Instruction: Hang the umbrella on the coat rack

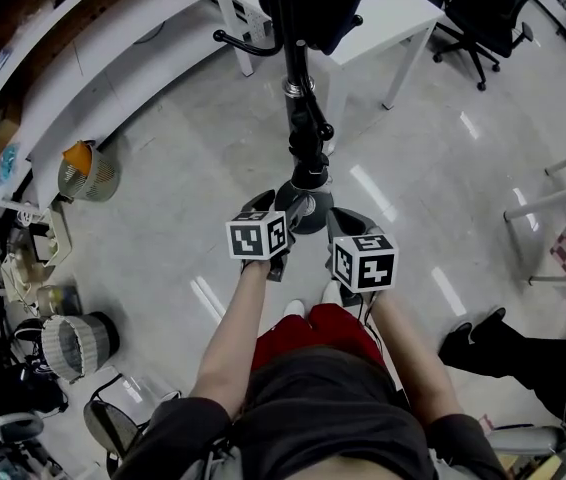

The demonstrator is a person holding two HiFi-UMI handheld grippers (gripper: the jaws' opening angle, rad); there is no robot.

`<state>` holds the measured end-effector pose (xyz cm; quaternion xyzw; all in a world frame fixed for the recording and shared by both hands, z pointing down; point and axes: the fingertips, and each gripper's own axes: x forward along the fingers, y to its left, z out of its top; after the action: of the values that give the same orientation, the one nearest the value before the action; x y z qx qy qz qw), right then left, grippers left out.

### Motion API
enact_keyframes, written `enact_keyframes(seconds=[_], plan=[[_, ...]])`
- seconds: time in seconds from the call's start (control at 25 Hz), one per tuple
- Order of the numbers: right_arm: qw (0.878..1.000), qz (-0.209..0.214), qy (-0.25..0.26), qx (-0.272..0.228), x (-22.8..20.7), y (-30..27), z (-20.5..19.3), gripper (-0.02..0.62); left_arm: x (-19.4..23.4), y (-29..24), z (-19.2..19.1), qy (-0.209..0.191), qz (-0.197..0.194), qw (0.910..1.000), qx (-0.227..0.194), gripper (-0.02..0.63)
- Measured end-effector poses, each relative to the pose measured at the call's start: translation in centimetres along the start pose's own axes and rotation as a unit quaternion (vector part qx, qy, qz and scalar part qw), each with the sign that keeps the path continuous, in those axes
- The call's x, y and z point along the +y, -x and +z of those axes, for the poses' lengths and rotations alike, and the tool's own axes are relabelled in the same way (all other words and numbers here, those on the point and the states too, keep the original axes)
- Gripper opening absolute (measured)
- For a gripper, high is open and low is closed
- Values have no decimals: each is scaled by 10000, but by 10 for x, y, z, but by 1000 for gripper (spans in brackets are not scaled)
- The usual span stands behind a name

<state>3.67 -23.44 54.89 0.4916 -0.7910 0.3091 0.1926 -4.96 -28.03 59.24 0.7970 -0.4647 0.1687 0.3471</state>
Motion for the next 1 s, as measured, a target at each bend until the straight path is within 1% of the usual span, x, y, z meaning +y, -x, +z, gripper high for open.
enact_keyframes(seconds=[0.08,0.2,0.32,0.48,0.6,0.68,0.8,1.0], plan=[[10000,-24,29,-52,2,2,2,18,-1,9,-2,-80,-11,10000,-50,298],[9999,-20,76,-96,7,5,5,18,0,21,-4,-175,63,9998,-117,240],[9998,-1,130,-149,13,11,7,18,1,33,-4,-179,110,9996,-197,182],[9996,28,123,-243,22,18,6,18,1,52,-1,-244,109,9989,-386,99],[9994,29,108,-313,28,25,8,18,0,69,5,-345,71,9979,-537,56],[9993,9,113,-366,31,30,9,18,-4,80,9,-400,-41,9970,-656,32],[9989,-21,111,-447,35,37,9,18,-14,98,12,-485,-309,9952,-795,15],[9979,-39,67,-641,42,53,14,18,-26,124,17,-872,-438,9909,-927,12]])
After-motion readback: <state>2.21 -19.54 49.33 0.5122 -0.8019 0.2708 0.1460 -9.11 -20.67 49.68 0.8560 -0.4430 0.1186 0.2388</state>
